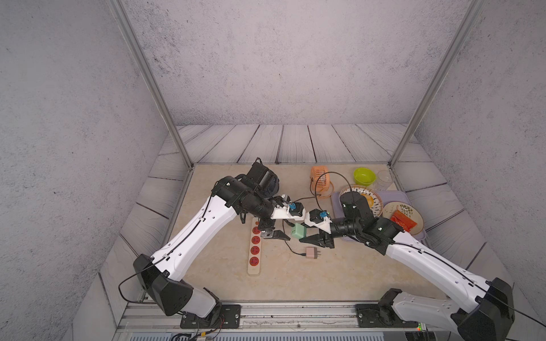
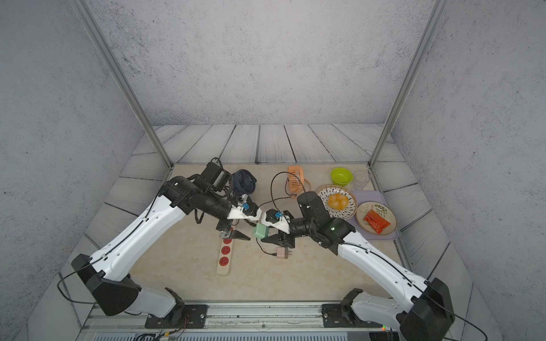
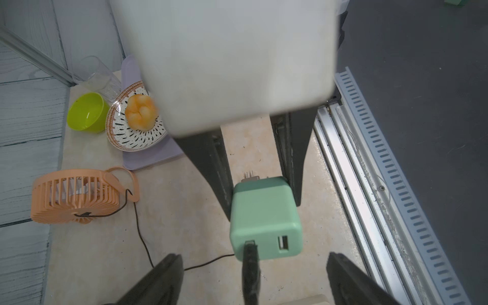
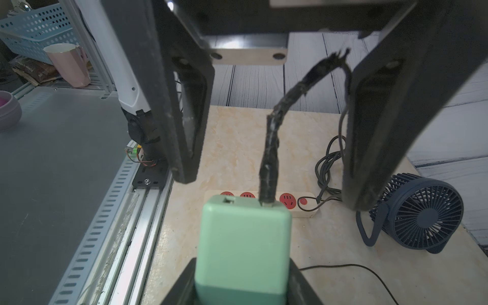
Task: Plug the desk fan into the power strip
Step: Pick up the plug from the center of the board.
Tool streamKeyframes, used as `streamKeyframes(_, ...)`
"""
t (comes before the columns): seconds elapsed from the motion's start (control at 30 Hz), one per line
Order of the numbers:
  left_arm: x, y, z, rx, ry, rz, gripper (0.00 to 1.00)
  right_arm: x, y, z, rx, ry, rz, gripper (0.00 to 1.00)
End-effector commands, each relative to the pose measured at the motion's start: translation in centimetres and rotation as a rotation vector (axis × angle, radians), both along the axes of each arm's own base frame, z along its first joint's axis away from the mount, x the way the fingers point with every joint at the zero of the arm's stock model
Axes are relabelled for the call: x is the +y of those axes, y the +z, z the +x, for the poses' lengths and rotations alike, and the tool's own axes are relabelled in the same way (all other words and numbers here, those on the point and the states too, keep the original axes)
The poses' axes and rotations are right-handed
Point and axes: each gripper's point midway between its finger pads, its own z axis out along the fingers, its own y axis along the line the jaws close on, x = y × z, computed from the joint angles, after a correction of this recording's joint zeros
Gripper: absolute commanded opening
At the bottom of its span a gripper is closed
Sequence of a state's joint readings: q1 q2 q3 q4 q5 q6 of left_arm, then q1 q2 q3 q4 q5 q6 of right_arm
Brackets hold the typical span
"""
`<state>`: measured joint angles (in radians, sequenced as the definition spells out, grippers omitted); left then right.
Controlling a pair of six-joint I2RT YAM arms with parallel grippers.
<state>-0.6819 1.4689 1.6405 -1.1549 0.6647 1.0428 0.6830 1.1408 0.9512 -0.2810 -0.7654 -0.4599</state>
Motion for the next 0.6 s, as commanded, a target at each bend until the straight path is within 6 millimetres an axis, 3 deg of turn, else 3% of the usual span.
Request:
streamKeyframes(0.0, -0.1, 0.1, 0.4, -0.038, 0.002, 0.028, 0.87, -0.1, 1.2, 0.5, -0.022, -0.031, 0.039, 0.00)
streamKeyframes(0.23, -0.5, 0.0, 0.7, -0.072, 0.007, 0.043, 0.78, 0.1, 1.6, 1.5, -0.015, -0.084, 0.068, 0.00)
streamKeyframes(0.57, -1.0, 0.3, 0.1, -0.070, -0.014, 0.042, 0.72, 0.3, 1.4, 2.6, 0.014, -0.131, 0.077, 0.00)
